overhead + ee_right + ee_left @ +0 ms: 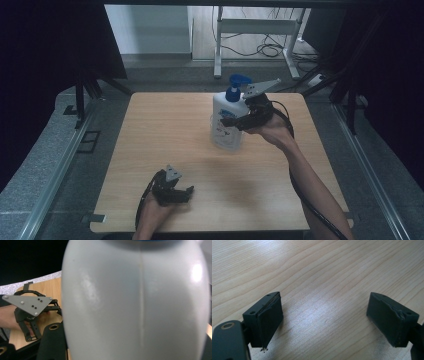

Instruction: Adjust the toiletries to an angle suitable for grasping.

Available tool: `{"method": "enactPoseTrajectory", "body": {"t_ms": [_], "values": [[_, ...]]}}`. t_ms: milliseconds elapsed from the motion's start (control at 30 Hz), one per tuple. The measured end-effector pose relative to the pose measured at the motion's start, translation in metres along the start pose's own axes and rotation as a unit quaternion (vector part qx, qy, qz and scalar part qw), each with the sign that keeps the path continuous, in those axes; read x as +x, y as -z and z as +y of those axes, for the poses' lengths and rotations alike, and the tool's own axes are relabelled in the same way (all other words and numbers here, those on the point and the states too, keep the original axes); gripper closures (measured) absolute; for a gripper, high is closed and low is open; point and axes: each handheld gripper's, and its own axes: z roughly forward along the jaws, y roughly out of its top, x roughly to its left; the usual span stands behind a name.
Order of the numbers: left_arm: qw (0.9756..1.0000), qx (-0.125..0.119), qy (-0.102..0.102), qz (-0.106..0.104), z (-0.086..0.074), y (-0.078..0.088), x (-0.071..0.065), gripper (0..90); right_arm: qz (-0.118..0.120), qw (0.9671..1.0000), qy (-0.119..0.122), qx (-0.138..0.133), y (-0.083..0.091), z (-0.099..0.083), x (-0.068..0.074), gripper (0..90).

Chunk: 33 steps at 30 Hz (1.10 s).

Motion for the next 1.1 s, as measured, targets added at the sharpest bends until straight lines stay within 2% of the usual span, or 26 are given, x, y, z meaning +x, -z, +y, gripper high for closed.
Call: {"method": "enactPoseTrajectory", "body": {"t_ms": [500,1100], "values": [[1.0,0.0,0.0,0.0,0.0,0.0,0.0,13.1,-0.004,1.0,-0.003,-0.001,0.002,0.009,-0.019,37.4],[1.0,0.001,-0.001,0.0,0.0,0.0,0.0,13.1,-0.027,0.9996,-0.009,0.001,-0.001,0.018,-0.042,37.5]]}}
